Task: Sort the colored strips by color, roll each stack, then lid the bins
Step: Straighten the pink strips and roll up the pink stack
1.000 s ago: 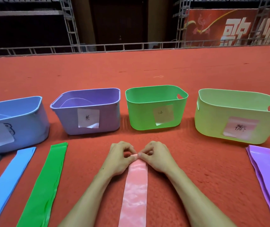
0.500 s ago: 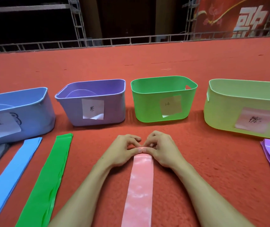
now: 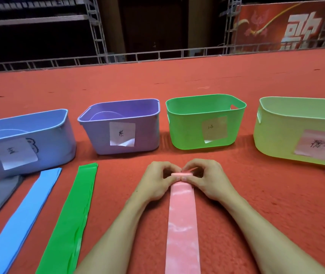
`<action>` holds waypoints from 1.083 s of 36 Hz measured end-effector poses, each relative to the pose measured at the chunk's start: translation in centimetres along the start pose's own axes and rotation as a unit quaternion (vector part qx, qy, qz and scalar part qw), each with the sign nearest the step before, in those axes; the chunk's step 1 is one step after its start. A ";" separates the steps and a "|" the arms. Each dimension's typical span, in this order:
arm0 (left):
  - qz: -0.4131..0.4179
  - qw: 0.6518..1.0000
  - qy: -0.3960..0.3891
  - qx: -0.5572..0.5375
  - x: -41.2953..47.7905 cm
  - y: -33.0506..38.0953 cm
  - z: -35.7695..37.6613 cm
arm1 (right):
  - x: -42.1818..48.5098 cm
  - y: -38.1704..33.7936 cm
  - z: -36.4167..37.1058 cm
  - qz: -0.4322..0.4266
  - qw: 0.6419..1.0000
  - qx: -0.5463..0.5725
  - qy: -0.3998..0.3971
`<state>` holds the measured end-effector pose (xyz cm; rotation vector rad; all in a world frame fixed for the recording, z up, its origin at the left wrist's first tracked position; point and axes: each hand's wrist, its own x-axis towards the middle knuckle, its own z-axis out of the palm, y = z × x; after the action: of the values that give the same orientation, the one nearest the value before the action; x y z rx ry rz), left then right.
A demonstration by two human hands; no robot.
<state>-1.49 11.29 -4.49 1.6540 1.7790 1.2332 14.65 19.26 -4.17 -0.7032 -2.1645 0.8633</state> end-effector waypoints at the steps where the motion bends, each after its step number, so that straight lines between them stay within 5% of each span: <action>1: -0.002 1.000 0.005 -0.016 -0.1 0.2 0.0 | 0.0 0.0 0.0 0.004 1.000 0.010 0.001; 7: -0.013 0.995 0.057 -0.087 -0.4 0.8 0.5 | -0.1 0.3 -0.1 0.049 0.997 0.052 -0.020; 14: -0.021 0.992 0.041 -0.121 -0.2 1.1 0.8 | -0.2 0.0 -0.2 0.067 0.995 0.066 0.013; 22: -0.015 0.995 0.006 -0.099 0.1 0.8 0.7 | -0.6 -1.0 -0.3 0.103 0.972 0.206 0.043; 39: -0.035 0.979 0.065 -0.190 -0.4 1.1 0.4 | -0.5 -2.0 -0.5 0.171 0.946 0.276 0.018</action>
<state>-0.48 10.93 -3.91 1.3118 1.5356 1.5637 14.86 17.86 -2.61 -0.7970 -1.6597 1.5445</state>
